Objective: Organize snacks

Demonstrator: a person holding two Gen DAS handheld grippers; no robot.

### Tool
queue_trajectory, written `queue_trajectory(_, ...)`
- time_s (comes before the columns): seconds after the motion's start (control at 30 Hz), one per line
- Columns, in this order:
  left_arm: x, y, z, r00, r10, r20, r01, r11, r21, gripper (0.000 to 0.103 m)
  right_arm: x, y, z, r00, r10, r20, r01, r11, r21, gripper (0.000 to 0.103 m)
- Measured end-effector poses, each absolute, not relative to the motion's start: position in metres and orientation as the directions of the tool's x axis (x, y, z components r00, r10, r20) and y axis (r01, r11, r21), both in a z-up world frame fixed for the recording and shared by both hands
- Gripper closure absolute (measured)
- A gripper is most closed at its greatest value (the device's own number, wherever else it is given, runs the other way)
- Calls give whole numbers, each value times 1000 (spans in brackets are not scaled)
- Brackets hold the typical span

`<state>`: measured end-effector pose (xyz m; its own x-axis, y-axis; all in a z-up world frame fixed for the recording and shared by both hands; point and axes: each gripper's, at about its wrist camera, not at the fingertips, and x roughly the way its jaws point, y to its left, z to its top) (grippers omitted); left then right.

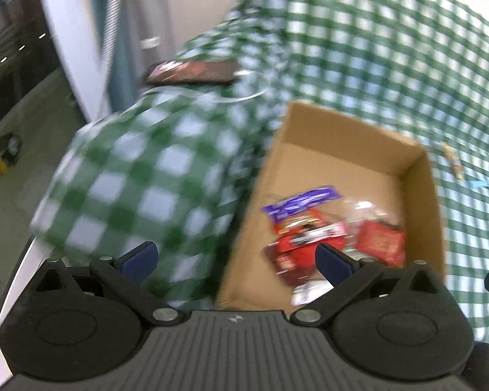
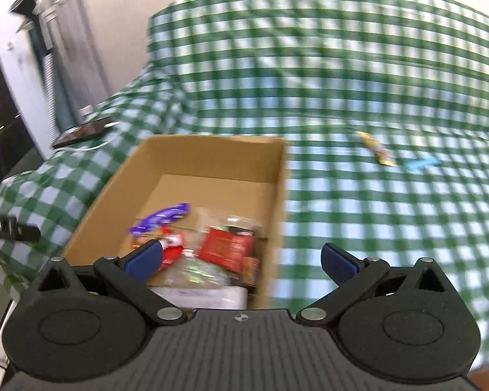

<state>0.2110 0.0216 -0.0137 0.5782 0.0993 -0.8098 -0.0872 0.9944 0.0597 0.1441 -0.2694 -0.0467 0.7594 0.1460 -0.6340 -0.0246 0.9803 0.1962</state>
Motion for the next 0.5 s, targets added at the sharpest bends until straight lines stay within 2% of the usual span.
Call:
queue_trajectory(0.17,247,-68,10,625,-18,-781,76,996,39,0,134,-344,-42,811,10,-586,123,975,186,0)
queue_trajectory(0.3,306,-160,16,590,-141,-795,194,981,-30,0,160,-415,-43,832,-126,-540,259,950,178,0)
queue_trajectory(0.4,360,-233,1,566,-185,-804,239,970,-56,0,204,-467,-60,818,-219,-532,376,904,205,0)
queue_trajectory(0.5,422,-304,-35,562,-217,-798,262,962,-78,0,261,-511,-96,786,-286,-548,477,845,243,0)
